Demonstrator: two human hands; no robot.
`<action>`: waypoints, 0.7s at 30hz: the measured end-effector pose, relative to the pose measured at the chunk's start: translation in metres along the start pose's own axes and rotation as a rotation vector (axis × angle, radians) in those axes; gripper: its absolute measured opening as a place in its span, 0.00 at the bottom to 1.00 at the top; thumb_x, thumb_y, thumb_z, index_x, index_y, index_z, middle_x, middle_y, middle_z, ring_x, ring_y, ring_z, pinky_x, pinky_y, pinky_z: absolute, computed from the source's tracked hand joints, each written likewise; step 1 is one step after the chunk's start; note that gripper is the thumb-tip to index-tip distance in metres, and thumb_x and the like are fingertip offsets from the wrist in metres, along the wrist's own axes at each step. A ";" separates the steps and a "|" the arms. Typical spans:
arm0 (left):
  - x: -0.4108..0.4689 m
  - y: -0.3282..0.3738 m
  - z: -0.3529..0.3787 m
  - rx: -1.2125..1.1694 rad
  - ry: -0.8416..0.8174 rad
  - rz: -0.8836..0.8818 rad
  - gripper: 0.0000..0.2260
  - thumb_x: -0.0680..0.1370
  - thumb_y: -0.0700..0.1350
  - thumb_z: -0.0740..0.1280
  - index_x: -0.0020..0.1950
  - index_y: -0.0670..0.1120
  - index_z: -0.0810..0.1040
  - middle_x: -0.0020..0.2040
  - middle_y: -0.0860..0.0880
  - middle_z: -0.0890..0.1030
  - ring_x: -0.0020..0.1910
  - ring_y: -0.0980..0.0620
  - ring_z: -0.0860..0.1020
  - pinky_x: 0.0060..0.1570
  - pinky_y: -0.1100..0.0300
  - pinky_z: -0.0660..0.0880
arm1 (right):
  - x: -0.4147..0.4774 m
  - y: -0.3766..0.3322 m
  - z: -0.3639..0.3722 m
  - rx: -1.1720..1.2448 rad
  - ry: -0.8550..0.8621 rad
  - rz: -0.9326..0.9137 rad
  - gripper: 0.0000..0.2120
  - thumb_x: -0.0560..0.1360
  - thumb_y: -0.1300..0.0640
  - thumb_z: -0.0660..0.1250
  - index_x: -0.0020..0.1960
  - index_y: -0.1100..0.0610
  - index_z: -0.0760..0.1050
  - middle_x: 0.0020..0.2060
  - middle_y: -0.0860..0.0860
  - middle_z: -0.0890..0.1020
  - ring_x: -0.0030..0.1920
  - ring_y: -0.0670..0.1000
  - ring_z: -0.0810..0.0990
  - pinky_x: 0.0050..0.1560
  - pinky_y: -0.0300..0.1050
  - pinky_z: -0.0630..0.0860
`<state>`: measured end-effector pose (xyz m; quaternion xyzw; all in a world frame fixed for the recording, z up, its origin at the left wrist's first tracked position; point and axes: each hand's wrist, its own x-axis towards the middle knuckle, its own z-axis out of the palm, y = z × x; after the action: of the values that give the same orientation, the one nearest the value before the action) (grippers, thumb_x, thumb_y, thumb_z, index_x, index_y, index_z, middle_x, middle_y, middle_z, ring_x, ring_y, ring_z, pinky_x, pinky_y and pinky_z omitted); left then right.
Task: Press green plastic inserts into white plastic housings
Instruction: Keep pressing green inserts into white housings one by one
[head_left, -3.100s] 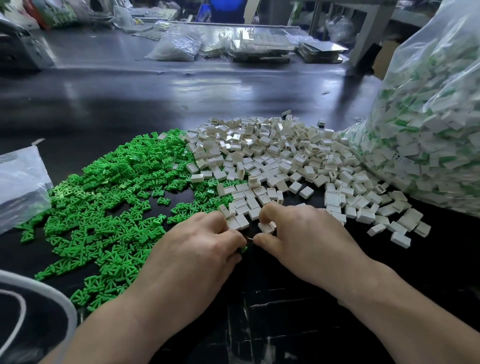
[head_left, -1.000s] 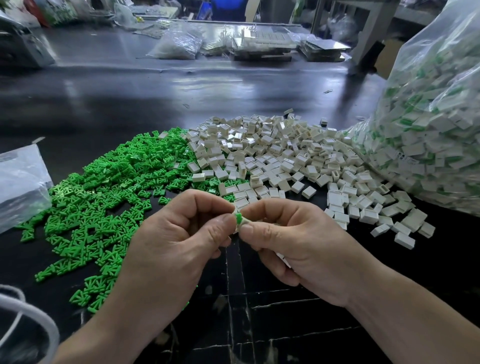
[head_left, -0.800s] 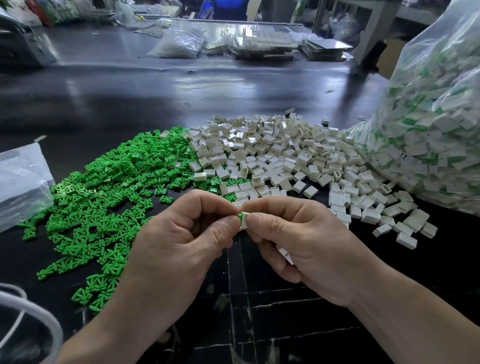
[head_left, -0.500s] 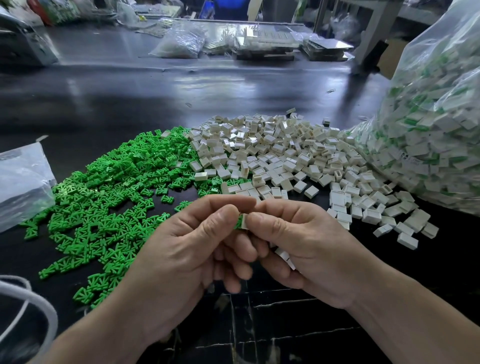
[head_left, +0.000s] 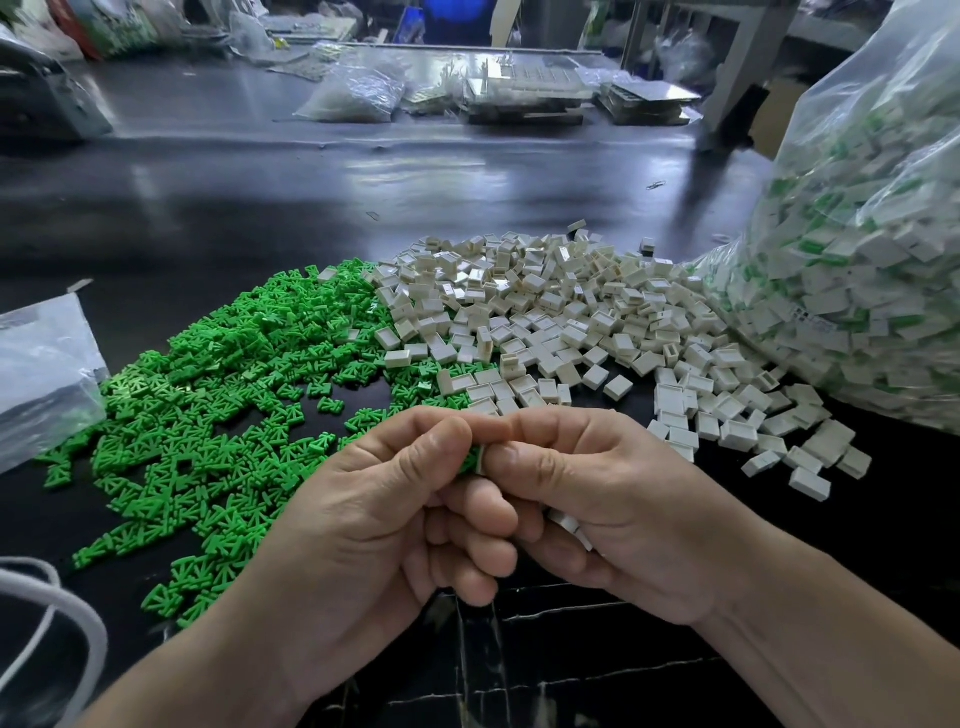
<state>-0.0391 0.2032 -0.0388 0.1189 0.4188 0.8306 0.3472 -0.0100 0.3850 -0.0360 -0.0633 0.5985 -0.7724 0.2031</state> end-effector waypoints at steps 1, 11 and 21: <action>0.000 0.000 0.000 -0.007 -0.007 -0.002 0.17 0.67 0.49 0.79 0.51 0.43 0.83 0.32 0.42 0.81 0.26 0.49 0.81 0.24 0.61 0.77 | 0.000 0.000 0.000 0.000 -0.001 0.001 0.13 0.78 0.53 0.67 0.54 0.63 0.78 0.30 0.50 0.77 0.23 0.44 0.70 0.19 0.36 0.62; 0.000 0.001 0.001 -0.031 -0.025 0.009 0.14 0.69 0.48 0.77 0.50 0.42 0.83 0.28 0.43 0.79 0.24 0.49 0.80 0.22 0.61 0.77 | -0.001 -0.001 0.006 0.005 0.028 -0.031 0.06 0.78 0.53 0.67 0.46 0.52 0.83 0.29 0.50 0.77 0.22 0.44 0.69 0.19 0.33 0.62; 0.002 -0.001 0.002 -0.080 -0.112 0.058 0.16 0.77 0.48 0.70 0.61 0.43 0.78 0.38 0.41 0.83 0.33 0.46 0.84 0.32 0.55 0.80 | 0.003 0.005 0.012 0.152 0.031 -0.070 0.18 0.78 0.50 0.68 0.52 0.67 0.76 0.28 0.49 0.77 0.22 0.44 0.71 0.20 0.35 0.61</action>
<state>-0.0389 0.2059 -0.0388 0.1632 0.3615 0.8484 0.3505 -0.0073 0.3717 -0.0375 -0.0567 0.5384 -0.8232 0.1710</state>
